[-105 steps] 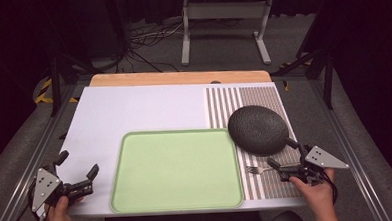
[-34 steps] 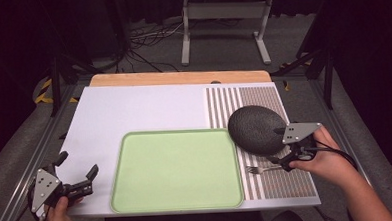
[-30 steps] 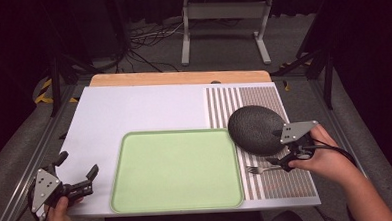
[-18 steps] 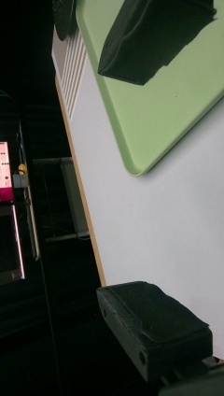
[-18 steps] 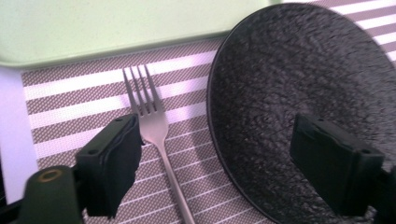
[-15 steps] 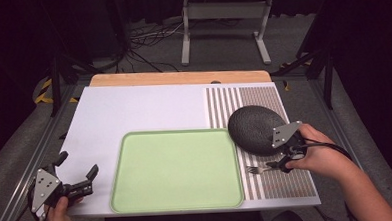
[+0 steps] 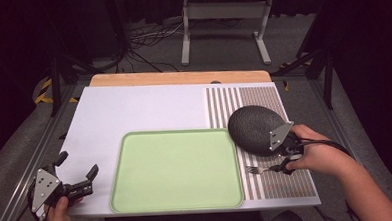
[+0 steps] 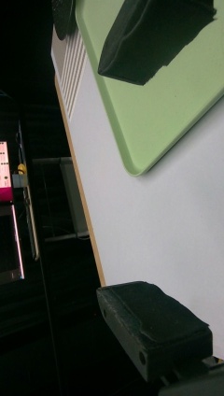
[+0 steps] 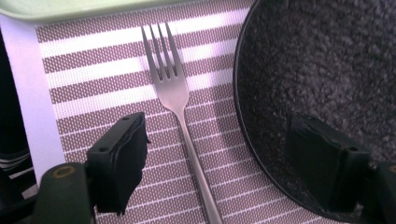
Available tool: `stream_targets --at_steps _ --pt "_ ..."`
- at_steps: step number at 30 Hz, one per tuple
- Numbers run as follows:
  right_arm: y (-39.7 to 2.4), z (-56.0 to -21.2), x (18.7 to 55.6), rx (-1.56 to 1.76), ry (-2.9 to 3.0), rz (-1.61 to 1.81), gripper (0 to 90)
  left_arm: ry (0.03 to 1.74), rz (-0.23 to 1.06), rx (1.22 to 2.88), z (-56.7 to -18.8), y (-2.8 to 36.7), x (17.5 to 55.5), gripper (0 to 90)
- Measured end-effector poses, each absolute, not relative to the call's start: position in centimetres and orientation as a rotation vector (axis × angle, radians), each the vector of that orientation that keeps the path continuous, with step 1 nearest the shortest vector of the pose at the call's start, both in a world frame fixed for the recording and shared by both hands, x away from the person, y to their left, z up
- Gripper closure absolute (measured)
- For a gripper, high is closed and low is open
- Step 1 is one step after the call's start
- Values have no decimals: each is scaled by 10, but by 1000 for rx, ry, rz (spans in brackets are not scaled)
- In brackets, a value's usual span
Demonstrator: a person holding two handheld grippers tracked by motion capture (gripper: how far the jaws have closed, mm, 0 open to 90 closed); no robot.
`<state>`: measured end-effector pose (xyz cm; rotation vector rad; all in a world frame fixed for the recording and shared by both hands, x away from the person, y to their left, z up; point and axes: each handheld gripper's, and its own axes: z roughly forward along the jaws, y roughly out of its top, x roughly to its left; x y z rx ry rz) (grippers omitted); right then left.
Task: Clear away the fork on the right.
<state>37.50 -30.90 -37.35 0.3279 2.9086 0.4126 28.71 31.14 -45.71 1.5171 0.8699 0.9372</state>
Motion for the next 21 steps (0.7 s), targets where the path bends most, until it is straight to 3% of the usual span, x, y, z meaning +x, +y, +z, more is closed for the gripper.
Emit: stream_targets --at_steps 5,21 --pt "-309 -374 376 323 2940 372 232 871 941 1520 -457 312 287 3" --pt "-300 -397 380 183 3037 279 415 871 941 1521 -457 312 288 3"
